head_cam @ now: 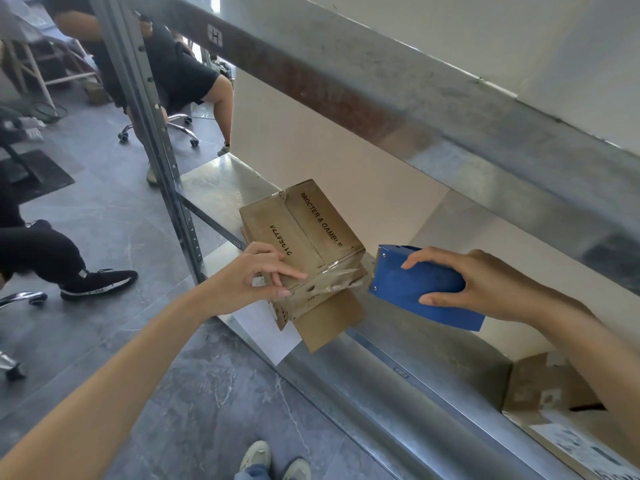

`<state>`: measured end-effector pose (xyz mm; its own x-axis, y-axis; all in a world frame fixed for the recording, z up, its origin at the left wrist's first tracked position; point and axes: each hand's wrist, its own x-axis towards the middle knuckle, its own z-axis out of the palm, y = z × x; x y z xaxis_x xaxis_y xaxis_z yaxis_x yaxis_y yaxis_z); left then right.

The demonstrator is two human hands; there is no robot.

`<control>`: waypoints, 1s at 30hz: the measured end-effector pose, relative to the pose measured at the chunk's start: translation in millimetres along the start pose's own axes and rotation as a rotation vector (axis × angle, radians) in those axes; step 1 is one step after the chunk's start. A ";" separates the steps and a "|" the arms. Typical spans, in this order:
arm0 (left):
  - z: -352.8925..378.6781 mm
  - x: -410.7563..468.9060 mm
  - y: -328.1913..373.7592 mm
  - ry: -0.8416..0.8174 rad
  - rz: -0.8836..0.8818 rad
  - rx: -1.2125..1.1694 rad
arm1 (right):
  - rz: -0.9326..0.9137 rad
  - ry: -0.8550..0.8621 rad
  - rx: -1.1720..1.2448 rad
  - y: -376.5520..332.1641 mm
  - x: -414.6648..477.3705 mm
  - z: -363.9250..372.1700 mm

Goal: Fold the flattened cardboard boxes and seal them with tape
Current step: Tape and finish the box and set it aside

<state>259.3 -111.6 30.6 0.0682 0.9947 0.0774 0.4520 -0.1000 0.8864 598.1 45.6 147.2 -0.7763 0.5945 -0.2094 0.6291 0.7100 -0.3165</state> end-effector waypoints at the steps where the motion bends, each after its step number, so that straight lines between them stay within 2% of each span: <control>1: 0.0 0.2 0.2 -0.006 -0.002 -0.005 | 0.001 0.001 0.000 0.5 0.2 -0.3; 10: 3.0 1.3 -0.9 -0.004 0.006 0.012 | -0.003 -0.010 0.016 3.0 -1.7 0.3; 21: 4.7 10.4 -1.9 0.159 0.219 0.274 | 0.011 0.013 -0.006 9.6 11.8 4.2; 30: -2.9 19.3 -26.1 0.183 0.321 0.242 | 0.026 0.025 -0.008 10.8 16.7 5.2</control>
<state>246.2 -89.7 10.3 0.0905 0.8979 0.4308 0.6307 -0.3864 0.6730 591.7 61.2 135.4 -0.7588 0.6217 -0.1943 0.6492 0.6975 -0.3034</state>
